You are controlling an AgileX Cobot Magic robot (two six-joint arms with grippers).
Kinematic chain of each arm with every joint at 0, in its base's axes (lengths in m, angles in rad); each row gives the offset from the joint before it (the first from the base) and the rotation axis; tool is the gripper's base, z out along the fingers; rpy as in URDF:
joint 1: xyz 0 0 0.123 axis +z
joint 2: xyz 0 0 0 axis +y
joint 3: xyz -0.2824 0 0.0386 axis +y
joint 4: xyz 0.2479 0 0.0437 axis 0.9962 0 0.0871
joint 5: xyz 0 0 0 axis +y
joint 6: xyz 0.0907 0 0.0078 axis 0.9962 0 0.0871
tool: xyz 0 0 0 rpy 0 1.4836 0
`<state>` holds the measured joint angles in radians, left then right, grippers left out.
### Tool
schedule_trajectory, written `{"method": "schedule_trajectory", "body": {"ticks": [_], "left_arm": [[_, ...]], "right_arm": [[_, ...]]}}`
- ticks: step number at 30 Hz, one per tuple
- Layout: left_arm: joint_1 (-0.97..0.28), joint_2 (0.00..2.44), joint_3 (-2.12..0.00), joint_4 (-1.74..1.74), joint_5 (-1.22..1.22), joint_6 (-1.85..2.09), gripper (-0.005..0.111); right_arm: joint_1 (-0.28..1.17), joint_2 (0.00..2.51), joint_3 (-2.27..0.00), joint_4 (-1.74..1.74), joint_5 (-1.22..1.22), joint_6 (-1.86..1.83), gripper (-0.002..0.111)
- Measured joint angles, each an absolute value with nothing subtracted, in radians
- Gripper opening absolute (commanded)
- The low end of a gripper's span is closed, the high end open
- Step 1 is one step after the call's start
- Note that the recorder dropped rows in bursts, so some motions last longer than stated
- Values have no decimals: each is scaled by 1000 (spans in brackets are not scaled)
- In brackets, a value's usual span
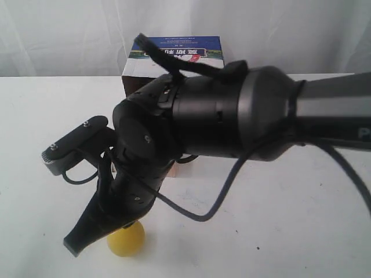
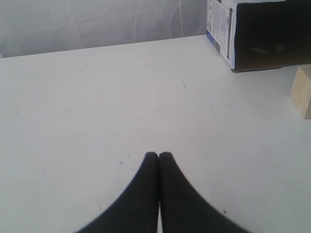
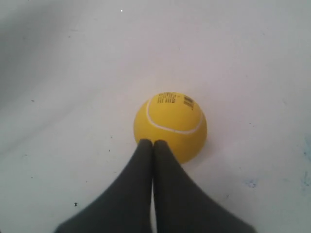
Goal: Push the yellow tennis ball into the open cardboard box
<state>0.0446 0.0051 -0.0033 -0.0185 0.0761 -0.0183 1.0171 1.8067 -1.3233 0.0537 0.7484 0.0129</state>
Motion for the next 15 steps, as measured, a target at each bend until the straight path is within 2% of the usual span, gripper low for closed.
{"method": "schedule_trajectory", "body": {"ticks": [15], "left_arm": [[45,5,-3,-18,76,-18,0]], "right_arm": [[1017,1868,-1323,96,714,11,0]]}}
